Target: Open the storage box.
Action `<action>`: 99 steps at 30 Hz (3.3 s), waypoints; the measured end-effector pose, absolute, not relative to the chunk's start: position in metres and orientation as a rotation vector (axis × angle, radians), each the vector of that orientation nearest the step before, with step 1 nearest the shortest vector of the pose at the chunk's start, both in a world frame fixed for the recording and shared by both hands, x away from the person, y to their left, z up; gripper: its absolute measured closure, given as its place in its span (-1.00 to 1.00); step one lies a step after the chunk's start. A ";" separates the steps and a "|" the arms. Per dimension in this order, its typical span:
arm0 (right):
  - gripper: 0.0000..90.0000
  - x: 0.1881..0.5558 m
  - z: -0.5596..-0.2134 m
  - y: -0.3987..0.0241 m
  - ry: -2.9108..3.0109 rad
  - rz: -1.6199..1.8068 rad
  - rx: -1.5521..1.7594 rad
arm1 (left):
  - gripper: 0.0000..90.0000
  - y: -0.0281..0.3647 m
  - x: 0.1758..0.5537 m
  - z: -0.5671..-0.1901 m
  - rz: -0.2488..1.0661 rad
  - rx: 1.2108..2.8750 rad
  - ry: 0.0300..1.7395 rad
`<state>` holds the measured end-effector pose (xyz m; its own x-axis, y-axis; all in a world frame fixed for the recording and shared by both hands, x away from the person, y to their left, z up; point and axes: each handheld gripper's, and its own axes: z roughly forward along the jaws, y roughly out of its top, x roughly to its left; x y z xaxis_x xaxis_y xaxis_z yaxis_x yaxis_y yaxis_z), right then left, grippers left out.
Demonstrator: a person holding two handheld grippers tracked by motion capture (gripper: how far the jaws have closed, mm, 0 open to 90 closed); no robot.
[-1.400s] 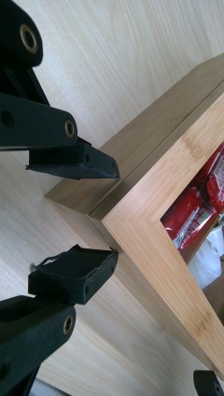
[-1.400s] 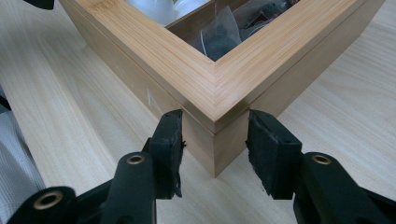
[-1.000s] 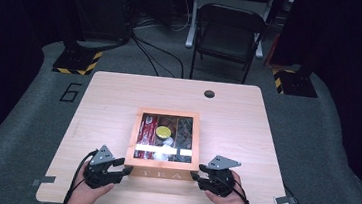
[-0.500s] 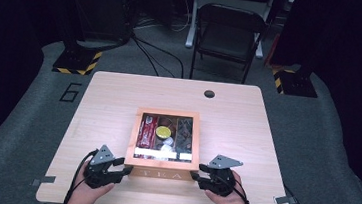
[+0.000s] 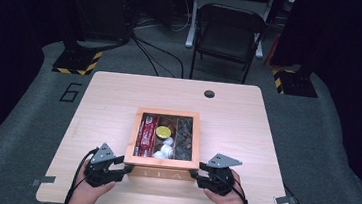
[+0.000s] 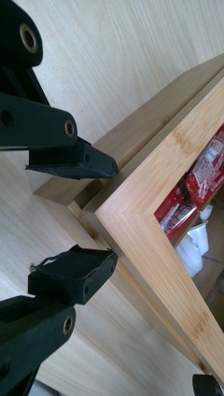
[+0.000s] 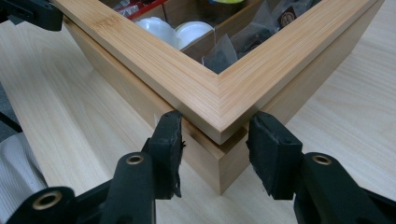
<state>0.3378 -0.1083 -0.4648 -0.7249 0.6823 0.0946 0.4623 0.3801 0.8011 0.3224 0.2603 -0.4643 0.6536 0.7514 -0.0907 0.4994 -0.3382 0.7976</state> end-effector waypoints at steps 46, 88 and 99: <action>0.07 0.360 -0.399 -0.110 2.287 1.343 0.984 | 0.01 0.260 0.346 -0.400 0.437 1.927 0.988; 0.07 0.389 -0.364 -0.104 2.229 1.335 0.962 | 0.05 0.262 0.370 -0.360 0.469 1.902 0.958; 0.07 0.398 -0.358 -0.104 2.228 1.343 0.979 | 0.05 0.262 0.378 -0.352 0.470 1.901 0.954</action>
<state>0.3983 -0.1035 -0.3576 -0.6954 0.7172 0.0456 0.3752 0.3082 0.8742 0.3776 0.2623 -0.3520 0.6257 0.7775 -0.0637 0.4230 -0.2695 0.8651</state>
